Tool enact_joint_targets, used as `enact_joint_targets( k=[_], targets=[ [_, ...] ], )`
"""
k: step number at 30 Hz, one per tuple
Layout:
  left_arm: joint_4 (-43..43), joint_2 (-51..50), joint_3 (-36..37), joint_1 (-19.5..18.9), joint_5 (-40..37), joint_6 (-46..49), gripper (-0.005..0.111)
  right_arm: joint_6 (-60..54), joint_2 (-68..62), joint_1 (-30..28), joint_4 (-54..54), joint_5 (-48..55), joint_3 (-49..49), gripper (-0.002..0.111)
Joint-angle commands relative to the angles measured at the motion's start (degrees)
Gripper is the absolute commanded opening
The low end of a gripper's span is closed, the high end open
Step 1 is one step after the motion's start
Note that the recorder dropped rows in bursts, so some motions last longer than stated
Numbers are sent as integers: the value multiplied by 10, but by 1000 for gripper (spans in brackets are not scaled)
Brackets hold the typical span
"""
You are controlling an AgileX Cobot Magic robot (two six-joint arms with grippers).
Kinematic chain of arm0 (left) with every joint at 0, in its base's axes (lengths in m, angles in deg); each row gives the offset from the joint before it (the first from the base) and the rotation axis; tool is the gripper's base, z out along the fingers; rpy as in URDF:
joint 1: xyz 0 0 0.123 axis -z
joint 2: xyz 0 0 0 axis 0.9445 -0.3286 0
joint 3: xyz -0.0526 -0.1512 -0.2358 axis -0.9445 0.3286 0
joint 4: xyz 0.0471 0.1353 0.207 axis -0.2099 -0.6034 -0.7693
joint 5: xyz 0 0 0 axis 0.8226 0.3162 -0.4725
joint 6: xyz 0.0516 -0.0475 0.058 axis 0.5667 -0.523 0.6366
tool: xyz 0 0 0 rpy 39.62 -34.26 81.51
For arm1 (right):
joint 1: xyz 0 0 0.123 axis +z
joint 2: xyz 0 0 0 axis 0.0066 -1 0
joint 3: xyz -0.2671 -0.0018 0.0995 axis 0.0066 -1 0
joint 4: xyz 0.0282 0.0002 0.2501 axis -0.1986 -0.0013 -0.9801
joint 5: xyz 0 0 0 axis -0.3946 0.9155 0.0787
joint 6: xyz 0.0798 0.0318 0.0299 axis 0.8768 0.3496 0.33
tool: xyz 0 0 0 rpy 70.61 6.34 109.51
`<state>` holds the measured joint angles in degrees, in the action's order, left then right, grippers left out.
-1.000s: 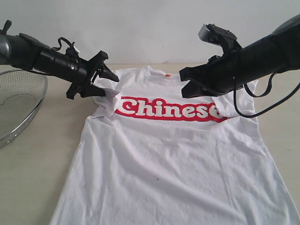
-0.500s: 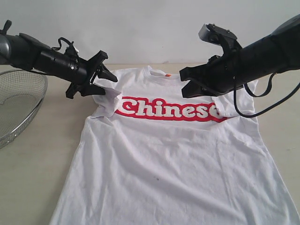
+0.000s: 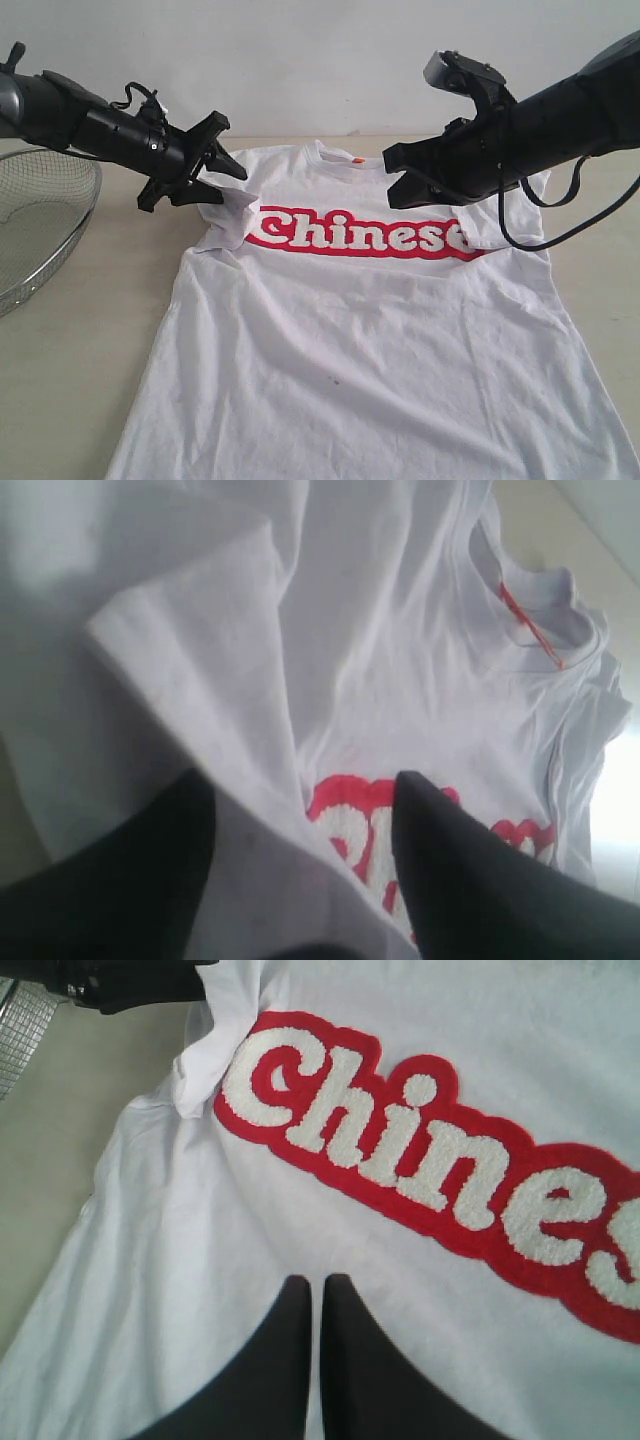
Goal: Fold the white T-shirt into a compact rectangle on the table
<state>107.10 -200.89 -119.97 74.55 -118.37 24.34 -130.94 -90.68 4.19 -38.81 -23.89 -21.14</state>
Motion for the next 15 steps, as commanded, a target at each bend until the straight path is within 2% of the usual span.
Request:
enact_joint_targets(
  k=[1,15],
  targets=[
    [-8,-1,-3,3,7,-18,49,-2,6,0,-2,0,2,0],
    [-8,-1,-3,3,21,-30,49,-2,6,0,-5,1,2,0]
  ],
)
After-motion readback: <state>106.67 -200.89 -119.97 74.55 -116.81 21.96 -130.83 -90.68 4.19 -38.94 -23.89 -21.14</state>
